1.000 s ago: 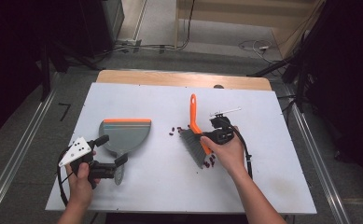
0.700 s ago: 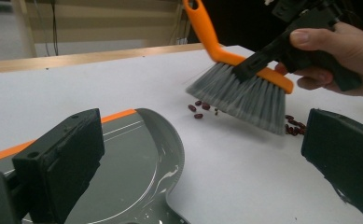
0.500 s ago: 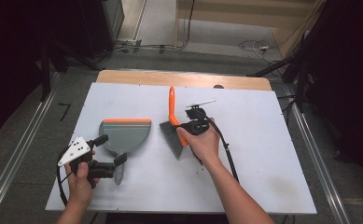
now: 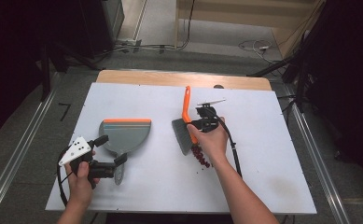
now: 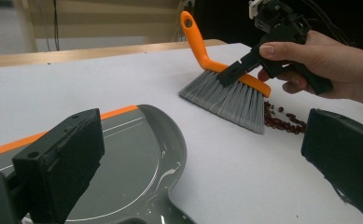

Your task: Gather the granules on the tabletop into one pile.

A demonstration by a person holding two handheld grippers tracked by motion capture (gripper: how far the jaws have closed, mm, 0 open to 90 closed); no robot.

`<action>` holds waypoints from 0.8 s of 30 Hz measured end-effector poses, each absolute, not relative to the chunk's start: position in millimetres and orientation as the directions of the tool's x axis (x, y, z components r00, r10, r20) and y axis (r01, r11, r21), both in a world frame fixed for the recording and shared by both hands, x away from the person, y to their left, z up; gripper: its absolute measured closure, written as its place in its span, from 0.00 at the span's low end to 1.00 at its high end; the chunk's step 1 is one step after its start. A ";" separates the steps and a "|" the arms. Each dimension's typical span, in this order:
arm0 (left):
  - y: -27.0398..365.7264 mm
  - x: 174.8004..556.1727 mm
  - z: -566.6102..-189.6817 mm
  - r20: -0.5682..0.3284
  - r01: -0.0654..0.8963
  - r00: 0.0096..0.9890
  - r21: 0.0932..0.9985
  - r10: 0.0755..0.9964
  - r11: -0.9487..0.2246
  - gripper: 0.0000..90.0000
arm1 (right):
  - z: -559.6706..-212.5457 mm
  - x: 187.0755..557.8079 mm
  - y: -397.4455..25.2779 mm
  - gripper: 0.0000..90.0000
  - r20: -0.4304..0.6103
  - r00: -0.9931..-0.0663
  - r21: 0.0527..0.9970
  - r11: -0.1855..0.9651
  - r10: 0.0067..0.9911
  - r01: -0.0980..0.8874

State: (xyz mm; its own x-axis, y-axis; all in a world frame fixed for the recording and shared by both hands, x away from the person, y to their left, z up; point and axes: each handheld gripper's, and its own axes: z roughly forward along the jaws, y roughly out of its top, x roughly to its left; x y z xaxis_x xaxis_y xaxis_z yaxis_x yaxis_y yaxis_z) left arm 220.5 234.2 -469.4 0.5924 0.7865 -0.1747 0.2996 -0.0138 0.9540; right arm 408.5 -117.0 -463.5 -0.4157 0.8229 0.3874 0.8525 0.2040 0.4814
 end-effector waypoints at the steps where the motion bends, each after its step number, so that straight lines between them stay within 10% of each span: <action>1: 234.1 220.5 -469.4 -0.174 0.299 0.594 0.954 0.786 -0.015 0.00 | -463.9 408.6 -120.8 0.76 0.387 -0.409 0.481 0.197 0.826 0.854; 24: 230.8 222.1 -471.5 -0.170 0.310 0.598 0.950 0.783 -0.030 0.00 | -466.7 404.4 -174.8 0.75 0.420 -0.322 0.497 0.081 0.848 0.864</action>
